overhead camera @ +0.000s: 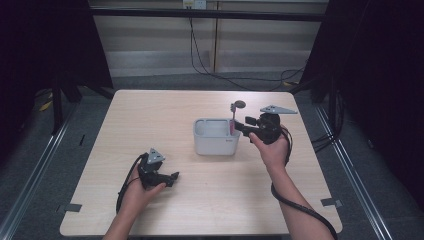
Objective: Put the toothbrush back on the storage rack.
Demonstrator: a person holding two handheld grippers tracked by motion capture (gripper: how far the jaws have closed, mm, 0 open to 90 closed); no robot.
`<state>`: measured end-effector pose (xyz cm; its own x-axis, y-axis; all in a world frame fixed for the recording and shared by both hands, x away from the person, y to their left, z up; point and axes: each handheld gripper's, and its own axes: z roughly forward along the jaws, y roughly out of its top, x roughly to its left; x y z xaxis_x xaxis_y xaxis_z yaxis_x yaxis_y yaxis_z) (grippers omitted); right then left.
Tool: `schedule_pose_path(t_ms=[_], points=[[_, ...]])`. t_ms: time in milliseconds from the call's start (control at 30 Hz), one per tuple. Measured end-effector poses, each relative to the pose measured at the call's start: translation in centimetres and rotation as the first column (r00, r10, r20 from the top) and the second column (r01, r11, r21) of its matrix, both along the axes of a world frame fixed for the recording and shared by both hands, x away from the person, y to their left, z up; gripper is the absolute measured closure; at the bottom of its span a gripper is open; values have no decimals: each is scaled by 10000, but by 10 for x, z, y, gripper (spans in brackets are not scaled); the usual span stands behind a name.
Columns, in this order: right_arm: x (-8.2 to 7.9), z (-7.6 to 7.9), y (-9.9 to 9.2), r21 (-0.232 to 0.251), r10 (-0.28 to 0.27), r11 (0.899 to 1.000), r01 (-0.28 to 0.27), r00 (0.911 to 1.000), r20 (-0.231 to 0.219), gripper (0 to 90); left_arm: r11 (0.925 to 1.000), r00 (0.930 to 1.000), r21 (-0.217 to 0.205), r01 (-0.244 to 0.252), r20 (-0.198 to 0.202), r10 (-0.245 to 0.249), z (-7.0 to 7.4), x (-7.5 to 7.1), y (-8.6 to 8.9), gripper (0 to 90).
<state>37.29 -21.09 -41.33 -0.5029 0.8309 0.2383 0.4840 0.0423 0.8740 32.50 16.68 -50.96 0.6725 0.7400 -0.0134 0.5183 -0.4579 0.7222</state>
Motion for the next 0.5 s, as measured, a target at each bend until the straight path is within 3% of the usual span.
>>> schedule_pose_path(t_ms=[133,500], points=[[-1,0,-2,-29,102,9999,-102,9999,19,341,10000,10000,-1,-6,0,6,0,0,0,140],[-7,0,-6,-287,431,9987,-428,9990,98,276,10000,10000,-16,3,9,-3,0,0,0,141]])
